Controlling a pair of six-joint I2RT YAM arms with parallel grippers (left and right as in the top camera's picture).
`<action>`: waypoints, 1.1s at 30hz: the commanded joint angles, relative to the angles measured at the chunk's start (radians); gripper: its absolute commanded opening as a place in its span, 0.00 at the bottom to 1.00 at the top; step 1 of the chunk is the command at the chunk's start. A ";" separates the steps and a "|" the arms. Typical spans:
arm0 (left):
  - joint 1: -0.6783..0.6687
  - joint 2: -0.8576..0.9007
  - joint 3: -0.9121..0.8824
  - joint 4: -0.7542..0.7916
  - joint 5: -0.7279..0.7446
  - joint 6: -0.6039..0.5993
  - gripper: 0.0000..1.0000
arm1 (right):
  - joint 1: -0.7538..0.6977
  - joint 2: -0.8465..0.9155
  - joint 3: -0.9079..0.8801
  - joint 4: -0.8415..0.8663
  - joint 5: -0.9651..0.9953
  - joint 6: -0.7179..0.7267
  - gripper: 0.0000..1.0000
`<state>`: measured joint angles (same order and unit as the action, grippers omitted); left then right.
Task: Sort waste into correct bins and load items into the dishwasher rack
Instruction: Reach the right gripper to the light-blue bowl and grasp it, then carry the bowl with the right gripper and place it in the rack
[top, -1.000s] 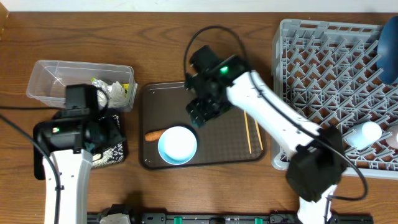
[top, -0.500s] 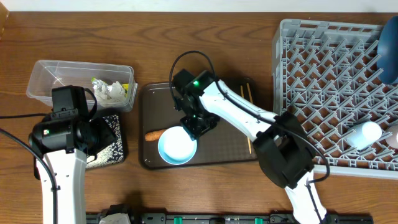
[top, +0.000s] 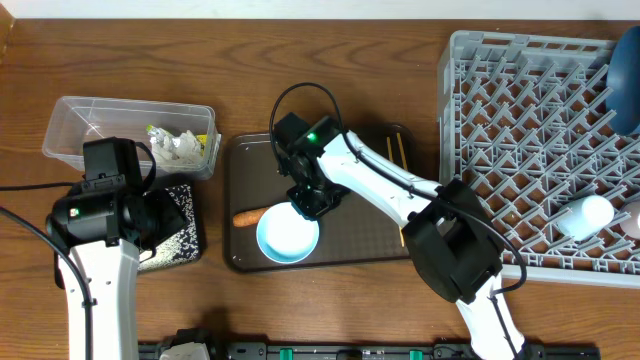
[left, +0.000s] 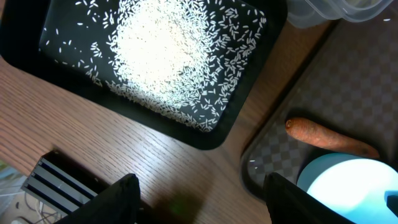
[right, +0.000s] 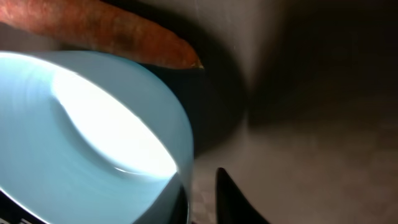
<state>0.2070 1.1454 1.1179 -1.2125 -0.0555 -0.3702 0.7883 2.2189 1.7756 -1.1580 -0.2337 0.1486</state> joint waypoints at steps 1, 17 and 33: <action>0.004 0.004 0.003 -0.006 -0.001 -0.009 0.66 | 0.030 0.009 -0.005 0.003 0.017 0.025 0.07; 0.004 0.004 0.003 -0.006 -0.001 -0.009 0.67 | -0.016 -0.106 0.035 -0.039 0.492 0.090 0.01; 0.004 0.004 0.003 -0.006 -0.001 -0.009 0.67 | -0.401 -0.354 0.045 0.230 1.106 -0.173 0.01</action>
<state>0.2070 1.1454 1.1179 -1.2129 -0.0547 -0.3702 0.4419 1.8648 1.8168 -0.9306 0.6777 0.0170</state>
